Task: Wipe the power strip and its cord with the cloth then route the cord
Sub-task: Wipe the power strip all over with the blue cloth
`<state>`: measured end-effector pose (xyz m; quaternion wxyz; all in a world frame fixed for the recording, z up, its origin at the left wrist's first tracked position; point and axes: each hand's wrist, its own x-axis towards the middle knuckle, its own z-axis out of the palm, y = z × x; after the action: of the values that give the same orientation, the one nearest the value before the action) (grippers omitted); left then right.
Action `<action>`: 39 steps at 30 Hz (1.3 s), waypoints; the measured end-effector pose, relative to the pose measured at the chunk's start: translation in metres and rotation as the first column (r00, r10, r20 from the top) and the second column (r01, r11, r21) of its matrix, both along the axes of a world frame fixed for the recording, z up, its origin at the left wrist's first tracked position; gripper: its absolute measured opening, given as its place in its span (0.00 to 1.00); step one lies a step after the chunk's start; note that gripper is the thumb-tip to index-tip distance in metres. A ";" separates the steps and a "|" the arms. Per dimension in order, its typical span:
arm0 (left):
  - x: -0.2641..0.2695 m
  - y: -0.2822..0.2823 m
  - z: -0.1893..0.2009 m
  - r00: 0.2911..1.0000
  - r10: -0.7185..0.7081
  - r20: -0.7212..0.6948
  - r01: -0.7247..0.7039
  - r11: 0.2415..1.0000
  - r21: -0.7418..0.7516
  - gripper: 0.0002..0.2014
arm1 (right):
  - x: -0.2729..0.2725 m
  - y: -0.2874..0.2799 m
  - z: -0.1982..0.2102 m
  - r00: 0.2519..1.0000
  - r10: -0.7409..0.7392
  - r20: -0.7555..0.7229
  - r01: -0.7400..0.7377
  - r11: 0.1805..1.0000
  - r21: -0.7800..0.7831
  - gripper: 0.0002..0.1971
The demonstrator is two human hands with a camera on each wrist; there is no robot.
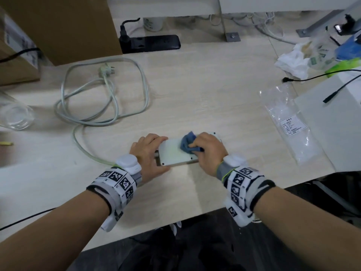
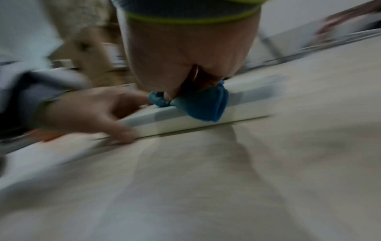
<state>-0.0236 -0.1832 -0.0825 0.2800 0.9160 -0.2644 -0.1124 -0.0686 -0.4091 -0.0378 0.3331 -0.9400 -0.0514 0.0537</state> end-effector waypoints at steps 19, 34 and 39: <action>-0.007 -0.005 0.001 1.000 0.022 -0.001 -0.022 0.998 -0.052 0.41 | 0.011 0.025 0.017 0.973 -0.071 -0.221 0.092 0.992 0.087 0.06; -0.007 -0.002 0.005 0.999 0.013 -0.033 -0.015 0.999 -0.044 0.42 | -0.007 -0.005 0.011 0.980 0.199 -0.031 -0.200 0.941 -0.273 0.27; -0.006 -0.004 0.009 0.998 0.018 -0.068 -0.021 0.999 -0.044 0.41 | 0.009 -0.029 0.008 0.974 0.173 0.144 -0.124 0.946 -0.300 0.04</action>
<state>-0.0298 -0.1875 -0.0736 0.3102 0.9078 -0.2483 -0.1345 -0.0599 -0.4378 -0.0296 0.1813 -0.9731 -0.1418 0.0061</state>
